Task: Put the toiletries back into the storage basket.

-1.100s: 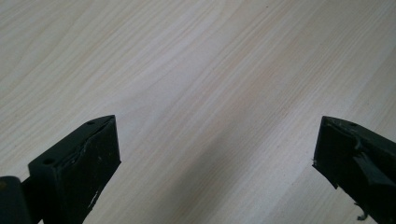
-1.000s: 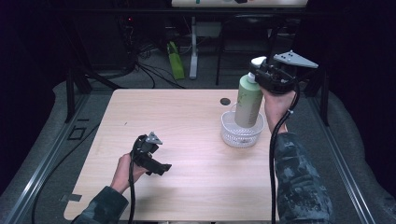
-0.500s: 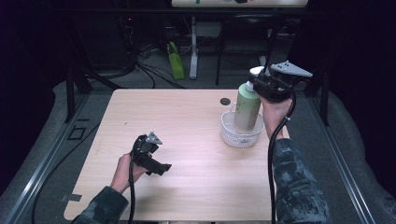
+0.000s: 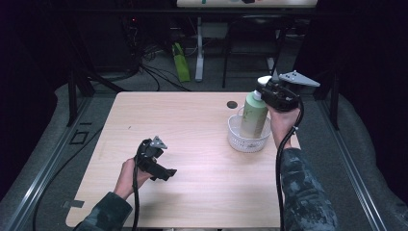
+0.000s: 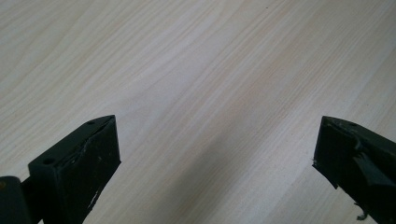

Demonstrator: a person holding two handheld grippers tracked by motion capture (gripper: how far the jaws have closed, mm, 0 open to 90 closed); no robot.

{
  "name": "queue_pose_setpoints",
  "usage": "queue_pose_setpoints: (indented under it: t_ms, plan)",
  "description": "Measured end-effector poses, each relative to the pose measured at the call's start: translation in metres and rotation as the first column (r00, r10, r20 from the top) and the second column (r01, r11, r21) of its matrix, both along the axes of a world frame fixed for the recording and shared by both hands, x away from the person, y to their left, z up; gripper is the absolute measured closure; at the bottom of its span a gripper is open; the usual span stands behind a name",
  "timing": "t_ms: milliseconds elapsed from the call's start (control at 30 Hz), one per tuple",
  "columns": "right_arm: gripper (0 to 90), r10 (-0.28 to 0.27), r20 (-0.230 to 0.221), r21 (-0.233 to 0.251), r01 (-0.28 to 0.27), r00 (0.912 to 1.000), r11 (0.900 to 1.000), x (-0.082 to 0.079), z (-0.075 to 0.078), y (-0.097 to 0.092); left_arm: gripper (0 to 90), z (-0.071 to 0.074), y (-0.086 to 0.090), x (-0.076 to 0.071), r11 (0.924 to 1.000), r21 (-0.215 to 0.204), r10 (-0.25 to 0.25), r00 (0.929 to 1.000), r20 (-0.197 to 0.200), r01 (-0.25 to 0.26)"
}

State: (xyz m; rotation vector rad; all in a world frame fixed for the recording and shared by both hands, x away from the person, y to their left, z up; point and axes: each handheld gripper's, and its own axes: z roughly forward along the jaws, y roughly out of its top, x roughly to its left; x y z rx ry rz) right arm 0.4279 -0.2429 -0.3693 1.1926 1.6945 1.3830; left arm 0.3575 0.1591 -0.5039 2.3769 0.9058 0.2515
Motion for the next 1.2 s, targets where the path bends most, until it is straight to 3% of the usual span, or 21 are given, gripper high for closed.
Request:
queue_pose_setpoints:
  t_ms: [467,1200]
  plan:
    - [67.3,0.003,-0.026,-0.002,-0.003,0.9997,1.0,0.0,-0.017,0.001,0.2,0.0,0.0,0.0,1.0,0.0,-0.002,1.0,-0.002,0.002]
    - [67.4,0.007,-0.051,-0.012,-0.008,0.9987,0.9999,0.003,-0.03,0.003,0.2,0.0,0.0,0.0,1.0,-0.004,-0.004,1.0,-0.003,0.003]
